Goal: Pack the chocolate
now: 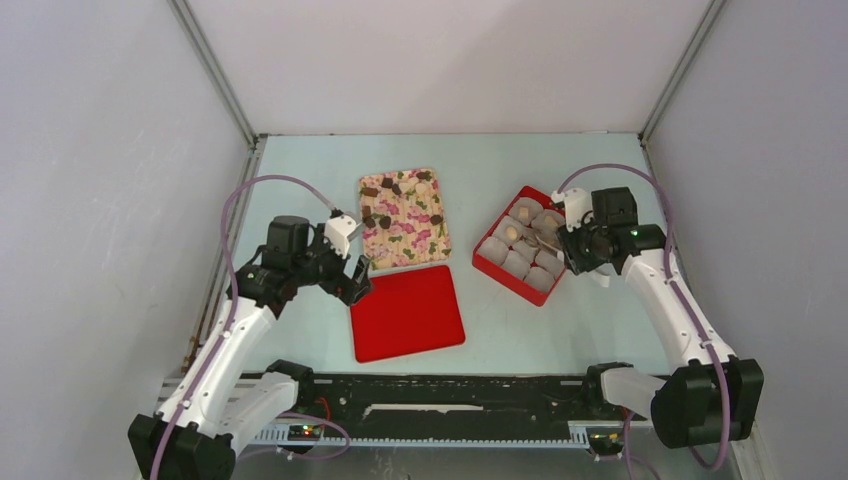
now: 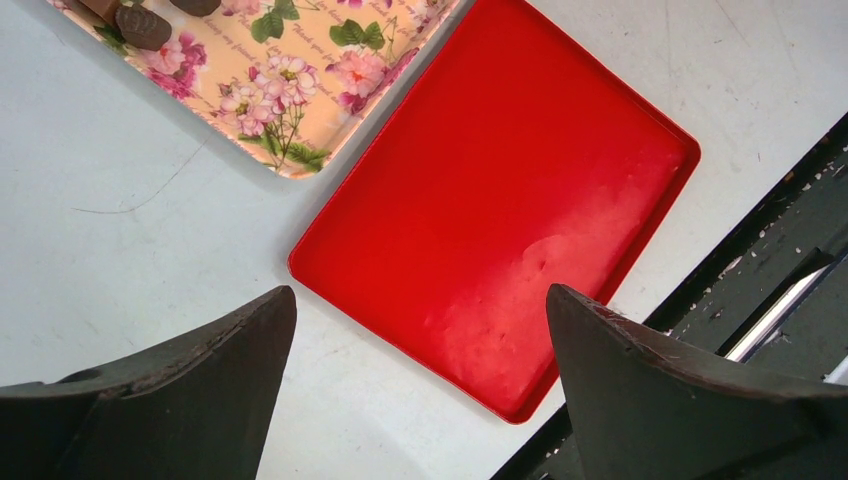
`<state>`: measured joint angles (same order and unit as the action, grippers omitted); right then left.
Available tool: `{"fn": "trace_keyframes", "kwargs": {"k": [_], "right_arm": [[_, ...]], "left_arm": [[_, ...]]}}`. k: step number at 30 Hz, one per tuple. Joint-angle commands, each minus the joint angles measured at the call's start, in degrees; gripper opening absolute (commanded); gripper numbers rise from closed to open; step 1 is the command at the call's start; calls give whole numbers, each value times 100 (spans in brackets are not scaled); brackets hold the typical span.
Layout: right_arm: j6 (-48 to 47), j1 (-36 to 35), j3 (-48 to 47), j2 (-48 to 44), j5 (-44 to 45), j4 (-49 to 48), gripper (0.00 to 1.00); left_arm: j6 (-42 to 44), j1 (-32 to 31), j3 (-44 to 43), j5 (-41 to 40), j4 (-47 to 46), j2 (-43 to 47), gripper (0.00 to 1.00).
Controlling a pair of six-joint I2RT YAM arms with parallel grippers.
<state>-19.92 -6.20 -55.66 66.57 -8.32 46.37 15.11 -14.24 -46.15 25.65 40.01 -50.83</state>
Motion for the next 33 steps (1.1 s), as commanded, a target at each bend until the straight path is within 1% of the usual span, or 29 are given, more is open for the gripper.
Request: {"fn": "trace_keyframes", "kwargs": {"k": [1,10,17,26,33], "right_arm": [[80,-86,-50,27,-82,-295,28],[136,-168,-49,75,-34,-274,30],[186,-205,-48,120,23,-260,34],[219,-234,-50,20,99,-244,38],[243,-239,-50,-172,134,-284,39]], "left_arm": [[126,22,-99,-26,-89,116,98],[130,27,-61,-29,-111,142,98],[129,26,-26,-25,-115,202,98],[124,35,14,-9,-113,246,98],[126,35,28,9,-124,253,98]]}}
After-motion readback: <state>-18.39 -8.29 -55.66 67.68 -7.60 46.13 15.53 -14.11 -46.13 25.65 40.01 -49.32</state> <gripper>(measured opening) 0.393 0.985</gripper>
